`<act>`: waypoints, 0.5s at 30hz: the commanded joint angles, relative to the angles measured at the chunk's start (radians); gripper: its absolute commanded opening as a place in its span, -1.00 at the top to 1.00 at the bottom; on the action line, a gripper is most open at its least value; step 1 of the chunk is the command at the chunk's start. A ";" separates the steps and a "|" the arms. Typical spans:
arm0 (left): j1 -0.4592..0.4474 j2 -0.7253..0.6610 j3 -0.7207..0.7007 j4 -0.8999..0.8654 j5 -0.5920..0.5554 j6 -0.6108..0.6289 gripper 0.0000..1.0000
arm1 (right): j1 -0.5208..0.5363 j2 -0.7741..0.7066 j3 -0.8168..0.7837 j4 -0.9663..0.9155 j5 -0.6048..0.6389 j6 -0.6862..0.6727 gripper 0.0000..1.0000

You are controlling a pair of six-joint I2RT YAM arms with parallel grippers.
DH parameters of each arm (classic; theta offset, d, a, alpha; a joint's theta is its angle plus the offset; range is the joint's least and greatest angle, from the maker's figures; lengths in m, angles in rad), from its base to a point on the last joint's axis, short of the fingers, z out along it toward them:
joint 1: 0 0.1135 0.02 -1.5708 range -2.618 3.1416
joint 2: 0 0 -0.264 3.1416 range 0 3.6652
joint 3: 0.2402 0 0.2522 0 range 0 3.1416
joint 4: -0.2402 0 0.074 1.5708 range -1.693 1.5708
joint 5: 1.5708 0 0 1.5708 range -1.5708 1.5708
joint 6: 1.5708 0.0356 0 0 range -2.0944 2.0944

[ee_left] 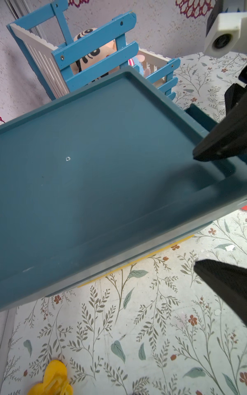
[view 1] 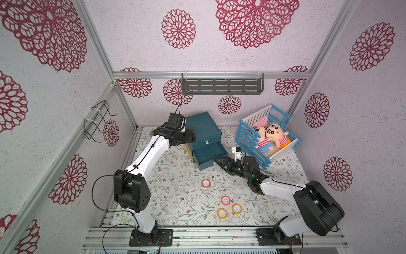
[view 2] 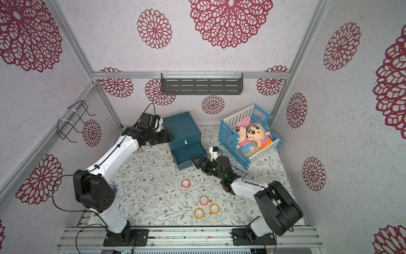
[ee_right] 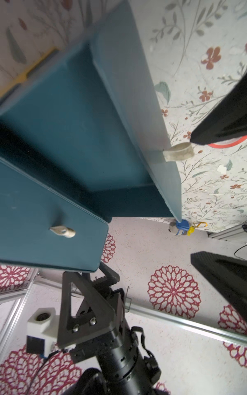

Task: Place the transparent tape into the drawer according to color
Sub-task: Open the drawer in the storage box, then pick up the tape at the center of the board.

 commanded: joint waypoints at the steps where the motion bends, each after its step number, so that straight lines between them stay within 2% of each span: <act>1: 0.005 -0.077 -0.028 0.034 0.012 -0.013 -0.73 | 0.003 -0.061 0.021 -0.129 0.016 -0.095 -0.98; 6: 0.005 -0.188 -0.131 0.068 0.029 -0.049 -0.81 | -0.004 -0.136 0.030 -0.295 0.025 -0.186 -0.98; 12: -0.016 -0.365 -0.304 0.103 0.040 -0.103 -1.00 | -0.021 -0.218 0.098 -0.586 0.041 -0.345 -0.98; 15: -0.032 -0.435 -0.382 0.106 0.044 -0.125 -0.95 | -0.028 -0.242 0.127 -0.703 0.046 -0.414 -0.98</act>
